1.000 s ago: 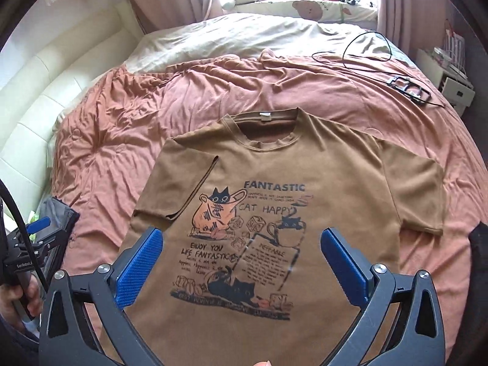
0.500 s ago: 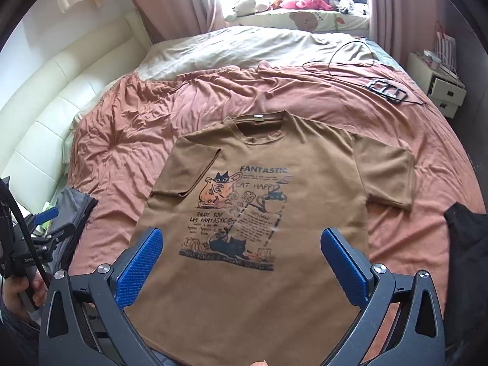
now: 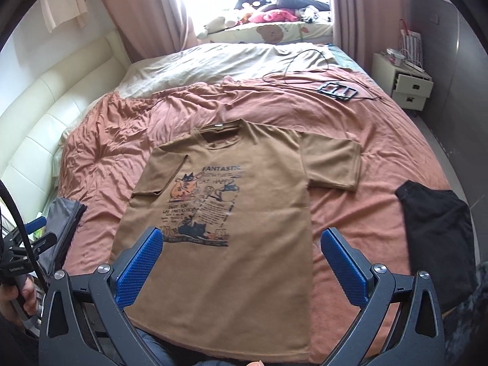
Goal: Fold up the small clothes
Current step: 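Move both tools back and over to the other sleeve of the shirt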
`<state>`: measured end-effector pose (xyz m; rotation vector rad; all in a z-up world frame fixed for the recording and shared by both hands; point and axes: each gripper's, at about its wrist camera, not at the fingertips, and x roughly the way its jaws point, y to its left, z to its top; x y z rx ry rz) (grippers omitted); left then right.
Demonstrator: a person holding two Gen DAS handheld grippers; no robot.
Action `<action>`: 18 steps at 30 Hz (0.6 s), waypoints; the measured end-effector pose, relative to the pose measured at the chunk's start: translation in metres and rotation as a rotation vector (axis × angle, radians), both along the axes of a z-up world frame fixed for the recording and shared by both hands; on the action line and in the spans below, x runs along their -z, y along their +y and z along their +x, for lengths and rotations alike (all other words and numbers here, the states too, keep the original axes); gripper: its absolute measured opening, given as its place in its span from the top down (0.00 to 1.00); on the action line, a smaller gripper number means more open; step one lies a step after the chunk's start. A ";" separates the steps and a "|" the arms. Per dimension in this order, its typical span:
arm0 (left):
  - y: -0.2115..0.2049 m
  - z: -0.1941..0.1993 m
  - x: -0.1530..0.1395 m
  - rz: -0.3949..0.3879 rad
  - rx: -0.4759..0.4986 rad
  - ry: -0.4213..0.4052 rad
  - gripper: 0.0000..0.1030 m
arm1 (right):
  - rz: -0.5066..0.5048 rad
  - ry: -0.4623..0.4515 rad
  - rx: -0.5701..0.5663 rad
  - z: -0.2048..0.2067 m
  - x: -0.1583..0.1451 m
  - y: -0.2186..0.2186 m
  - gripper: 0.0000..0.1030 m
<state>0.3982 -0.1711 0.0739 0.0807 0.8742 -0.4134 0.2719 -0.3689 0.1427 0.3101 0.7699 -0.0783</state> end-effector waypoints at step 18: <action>-0.115 -0.043 -0.046 0.016 0.175 -0.072 0.00 | 0.044 -0.070 0.129 -0.097 -0.012 -0.077 0.00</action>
